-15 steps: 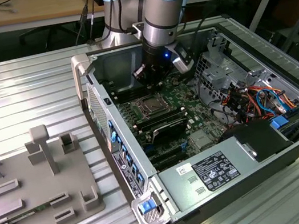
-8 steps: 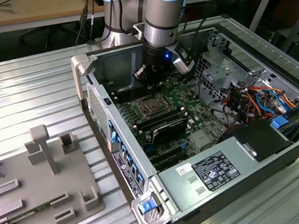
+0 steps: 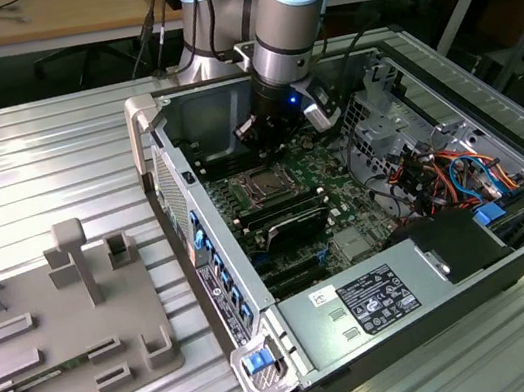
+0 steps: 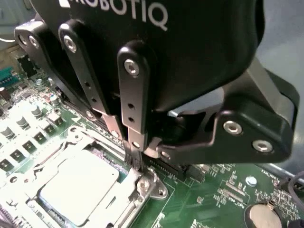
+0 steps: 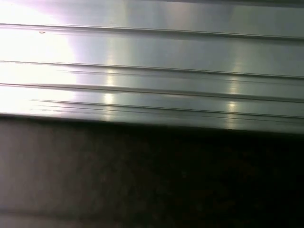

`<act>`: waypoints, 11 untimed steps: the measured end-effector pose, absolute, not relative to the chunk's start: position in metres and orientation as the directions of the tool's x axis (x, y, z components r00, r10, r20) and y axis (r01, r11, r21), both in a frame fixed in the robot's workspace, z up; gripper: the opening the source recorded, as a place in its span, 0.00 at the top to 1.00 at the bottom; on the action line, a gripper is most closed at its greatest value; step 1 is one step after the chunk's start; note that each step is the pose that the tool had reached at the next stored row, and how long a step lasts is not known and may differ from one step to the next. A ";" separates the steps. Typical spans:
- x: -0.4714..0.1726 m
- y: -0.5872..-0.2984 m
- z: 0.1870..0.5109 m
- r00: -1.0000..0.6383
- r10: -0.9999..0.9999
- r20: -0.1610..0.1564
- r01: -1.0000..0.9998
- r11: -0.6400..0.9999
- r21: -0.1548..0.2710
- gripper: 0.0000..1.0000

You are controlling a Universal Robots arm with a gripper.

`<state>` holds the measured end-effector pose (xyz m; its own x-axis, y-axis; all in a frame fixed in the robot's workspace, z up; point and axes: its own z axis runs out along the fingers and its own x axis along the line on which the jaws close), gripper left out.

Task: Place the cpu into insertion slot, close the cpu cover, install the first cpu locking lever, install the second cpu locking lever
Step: 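Install the first cpu locking lever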

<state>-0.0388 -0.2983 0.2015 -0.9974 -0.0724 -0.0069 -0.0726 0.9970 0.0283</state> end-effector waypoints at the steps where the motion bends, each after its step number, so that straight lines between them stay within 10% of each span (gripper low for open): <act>1: -0.039 -0.298 0.201 -0.997 -0.072 -0.007 -0.073 0.997 0.028 0.89; 11: -0.039 -0.298 0.209 -0.997 -0.072 -0.007 -0.073 0.997 0.028 0.89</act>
